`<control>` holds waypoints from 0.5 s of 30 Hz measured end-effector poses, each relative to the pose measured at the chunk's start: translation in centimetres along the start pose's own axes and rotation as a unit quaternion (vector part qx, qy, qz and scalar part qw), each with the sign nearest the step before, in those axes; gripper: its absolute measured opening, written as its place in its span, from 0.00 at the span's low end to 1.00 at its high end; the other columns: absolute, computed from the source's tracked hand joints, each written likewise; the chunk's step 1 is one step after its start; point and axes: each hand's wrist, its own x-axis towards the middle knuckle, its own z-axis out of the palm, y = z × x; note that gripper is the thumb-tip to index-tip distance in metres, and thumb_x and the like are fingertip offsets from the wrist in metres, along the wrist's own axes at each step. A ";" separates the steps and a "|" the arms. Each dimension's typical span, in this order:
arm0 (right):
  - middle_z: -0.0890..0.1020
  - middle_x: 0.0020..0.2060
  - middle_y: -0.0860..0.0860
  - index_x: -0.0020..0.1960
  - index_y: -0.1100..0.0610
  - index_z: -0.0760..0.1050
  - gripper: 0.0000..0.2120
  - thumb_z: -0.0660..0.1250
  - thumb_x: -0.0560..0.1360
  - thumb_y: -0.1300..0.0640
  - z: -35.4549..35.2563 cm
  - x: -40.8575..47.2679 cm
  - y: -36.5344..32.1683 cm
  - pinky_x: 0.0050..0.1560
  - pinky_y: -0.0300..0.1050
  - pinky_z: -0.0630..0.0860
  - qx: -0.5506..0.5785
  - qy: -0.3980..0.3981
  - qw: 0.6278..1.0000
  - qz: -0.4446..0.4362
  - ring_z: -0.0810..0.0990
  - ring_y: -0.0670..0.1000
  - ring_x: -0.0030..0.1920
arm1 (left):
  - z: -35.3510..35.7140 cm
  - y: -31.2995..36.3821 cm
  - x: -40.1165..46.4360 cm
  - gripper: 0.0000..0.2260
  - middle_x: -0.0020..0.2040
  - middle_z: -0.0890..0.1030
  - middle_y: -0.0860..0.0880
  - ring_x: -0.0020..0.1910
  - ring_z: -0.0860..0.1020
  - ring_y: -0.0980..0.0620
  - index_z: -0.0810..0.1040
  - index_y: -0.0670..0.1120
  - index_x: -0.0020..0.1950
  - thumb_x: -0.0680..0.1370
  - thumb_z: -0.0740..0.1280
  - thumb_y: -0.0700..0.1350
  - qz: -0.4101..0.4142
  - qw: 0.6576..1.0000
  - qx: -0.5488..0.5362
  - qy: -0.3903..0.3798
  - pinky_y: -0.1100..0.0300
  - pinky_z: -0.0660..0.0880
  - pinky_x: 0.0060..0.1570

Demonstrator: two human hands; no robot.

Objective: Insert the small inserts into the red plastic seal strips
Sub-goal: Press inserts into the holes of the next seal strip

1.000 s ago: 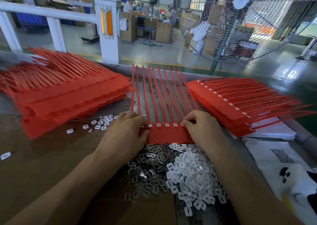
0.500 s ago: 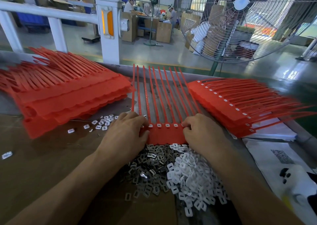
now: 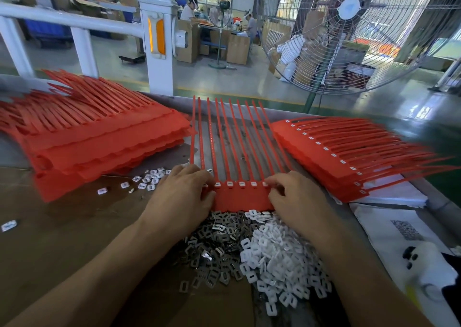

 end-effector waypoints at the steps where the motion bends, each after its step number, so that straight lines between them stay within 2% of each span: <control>1: 0.79 0.56 0.47 0.64 0.46 0.82 0.14 0.64 0.81 0.54 0.0 0.0 0.1 0.55 0.42 0.74 0.004 0.009 1.000 -0.002 0.78 0.46 0.55 | 0.0 0.0 0.0 0.11 0.60 0.77 0.56 0.64 0.70 0.52 0.79 0.56 0.61 0.79 0.66 0.53 0.001 1.000 0.000 0.000 0.49 0.69 0.67; 7: 0.81 0.55 0.46 0.60 0.46 0.85 0.13 0.64 0.81 0.53 0.2 0.4 0.1 0.58 0.49 0.78 0.006 0.024 1.000 -0.004 0.80 0.47 0.55 | 0.1 -0.1 0.0 0.11 0.60 0.77 0.57 0.64 0.70 0.53 0.79 0.56 0.61 0.80 0.66 0.54 0.003 1.000 0.001 0.001 0.49 0.69 0.67; 15: 0.81 0.53 0.45 0.58 0.45 0.85 0.12 0.64 0.81 0.53 0.3 0.4 0.3 0.53 0.46 0.77 0.003 0.033 0.999 -0.008 0.79 0.45 0.51 | 0.0 0.0 0.0 0.12 0.60 0.76 0.57 0.65 0.69 0.53 0.79 0.56 0.62 0.80 0.65 0.54 0.001 1.000 0.005 -0.006 0.51 0.68 0.68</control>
